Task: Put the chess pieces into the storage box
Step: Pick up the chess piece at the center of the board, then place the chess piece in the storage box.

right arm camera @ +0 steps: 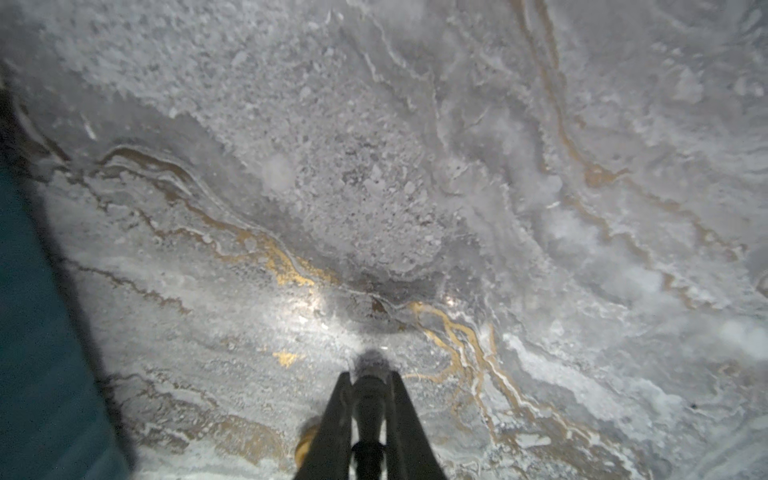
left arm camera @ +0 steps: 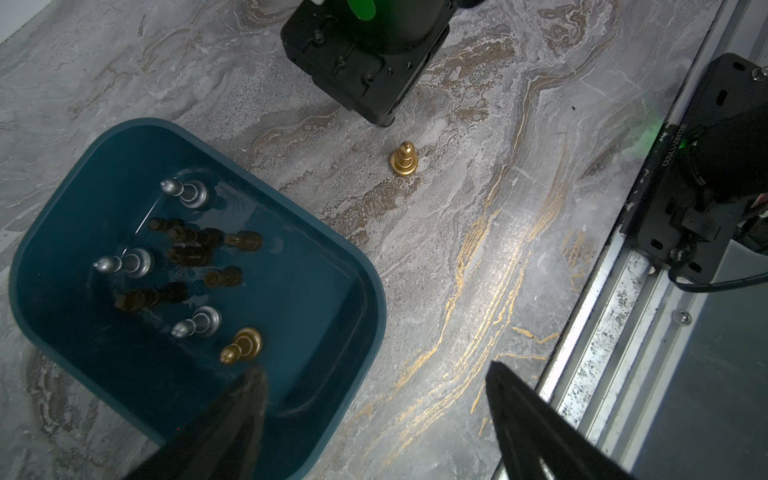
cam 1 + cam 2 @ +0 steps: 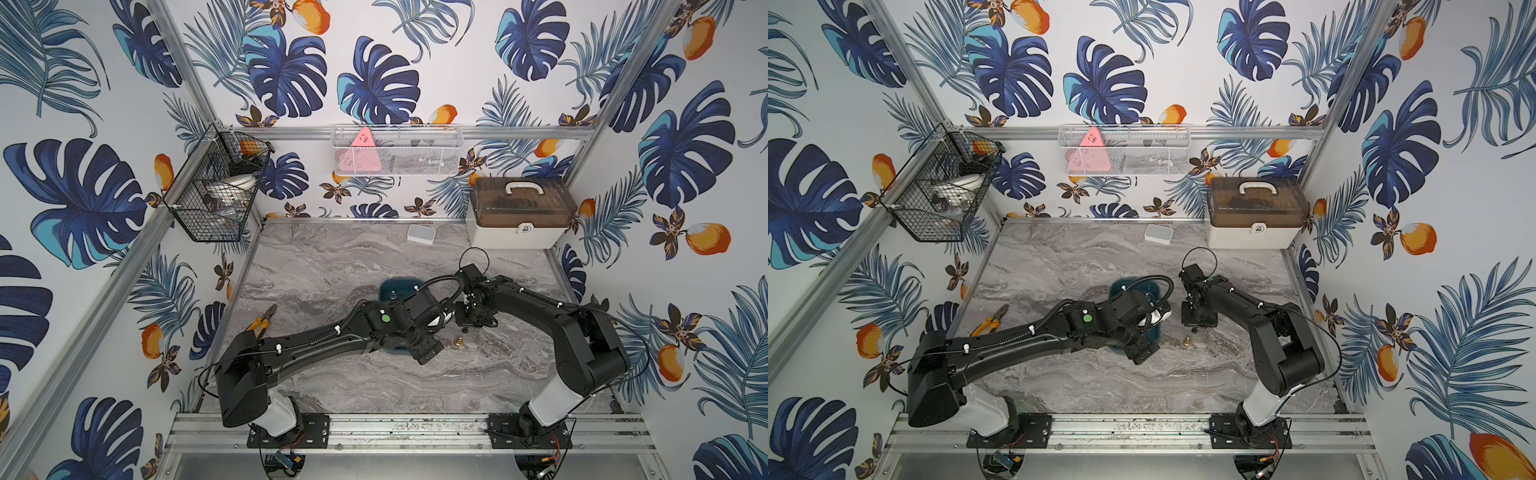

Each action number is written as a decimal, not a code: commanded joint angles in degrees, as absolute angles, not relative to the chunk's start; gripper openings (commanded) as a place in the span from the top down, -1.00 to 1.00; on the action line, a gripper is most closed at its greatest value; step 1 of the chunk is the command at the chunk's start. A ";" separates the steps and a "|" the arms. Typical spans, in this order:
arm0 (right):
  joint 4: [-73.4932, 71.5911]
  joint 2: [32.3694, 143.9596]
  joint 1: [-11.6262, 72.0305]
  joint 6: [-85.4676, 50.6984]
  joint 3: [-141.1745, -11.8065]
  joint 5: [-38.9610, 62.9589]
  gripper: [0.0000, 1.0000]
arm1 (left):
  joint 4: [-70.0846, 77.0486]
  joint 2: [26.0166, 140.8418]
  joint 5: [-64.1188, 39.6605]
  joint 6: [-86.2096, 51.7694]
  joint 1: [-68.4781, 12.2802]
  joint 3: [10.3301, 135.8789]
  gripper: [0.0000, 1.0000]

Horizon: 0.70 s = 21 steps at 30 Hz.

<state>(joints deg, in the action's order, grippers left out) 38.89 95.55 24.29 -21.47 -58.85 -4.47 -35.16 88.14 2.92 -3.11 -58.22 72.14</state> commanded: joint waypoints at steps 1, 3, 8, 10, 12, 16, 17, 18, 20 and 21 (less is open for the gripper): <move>39.72 94.60 24.37 -21.46 -59.78 -5.11 0.82 | -32.64 86.25 2.48 -4.53 -58.27 71.45 -0.72; 40.44 94.01 24.48 -21.23 -60.56 -5.26 0.81 | -31.35 84.90 2.43 -5.26 -58.04 70.80 -0.72; 43.47 91.59 24.91 -20.50 -64.14 -6.09 0.81 | -29.74 81.81 -3.12 -8.36 -53.12 69.92 -0.74; 44.73 90.52 25.96 -20.24 -66.77 -6.43 0.81 | -29.11 79.82 -5.02 -8.86 -50.79 69.08 -0.74; 46.04 89.96 27.64 -20.13 -69.10 -6.97 0.81 | -28.62 78.00 -7.75 -9.63 -47.72 68.13 -0.74; 47.53 90.15 32.55 -20.11 -73.95 -7.54 0.81 | -29.07 74.94 -13.61 -11.60 -39.77 66.15 -0.74; 47.55 90.61 35.25 -20.21 -75.17 -7.48 0.81 | -29.41 74.03 -14.01 -11.68 -38.16 65.42 -0.73; 47.55 91.32 37.13 -20.13 -76.48 -7.11 0.81 | -29.78 73.18 -13.86 -11.80 -36.94 64.82 -0.73; 48.30 93.34 40.67 -20.04 -79.40 -6.45 0.81 | -30.53 71.69 -14.25 -11.84 -34.74 63.53 -0.73; 48.43 94.51 42.22 -19.83 -80.56 -6.28 0.82 | -30.96 71.02 -14.58 -12.08 -33.49 62.81 -0.73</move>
